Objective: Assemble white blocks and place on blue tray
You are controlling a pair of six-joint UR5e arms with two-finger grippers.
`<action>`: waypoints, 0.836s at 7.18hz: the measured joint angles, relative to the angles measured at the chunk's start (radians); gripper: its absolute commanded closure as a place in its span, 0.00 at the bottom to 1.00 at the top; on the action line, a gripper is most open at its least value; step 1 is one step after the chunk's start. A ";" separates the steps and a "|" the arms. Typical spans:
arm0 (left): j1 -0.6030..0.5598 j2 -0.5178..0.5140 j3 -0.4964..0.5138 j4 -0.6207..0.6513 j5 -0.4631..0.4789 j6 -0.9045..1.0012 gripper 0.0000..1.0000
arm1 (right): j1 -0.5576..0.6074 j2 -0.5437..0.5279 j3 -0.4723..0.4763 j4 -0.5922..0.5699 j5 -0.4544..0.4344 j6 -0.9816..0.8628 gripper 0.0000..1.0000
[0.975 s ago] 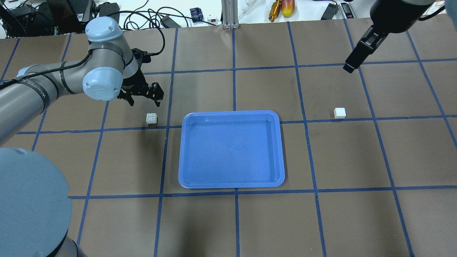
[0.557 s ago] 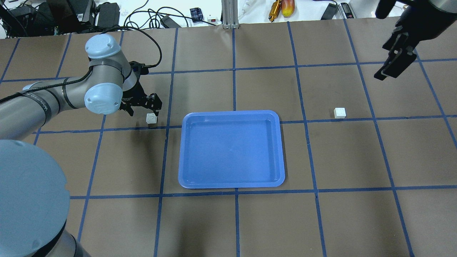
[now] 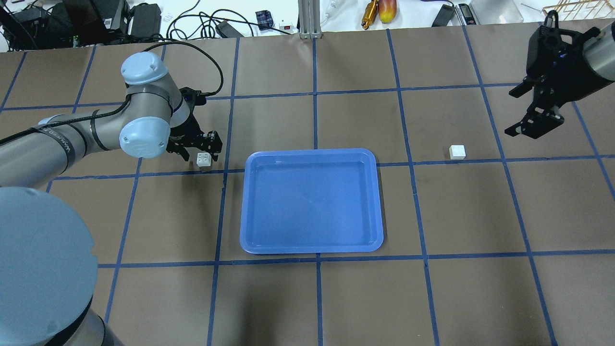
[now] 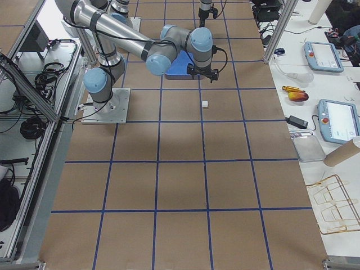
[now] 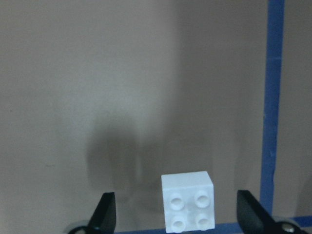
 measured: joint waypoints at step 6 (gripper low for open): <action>-0.013 0.050 0.010 -0.049 -0.036 -0.015 0.82 | -0.041 0.264 0.050 -0.145 0.170 -0.281 0.00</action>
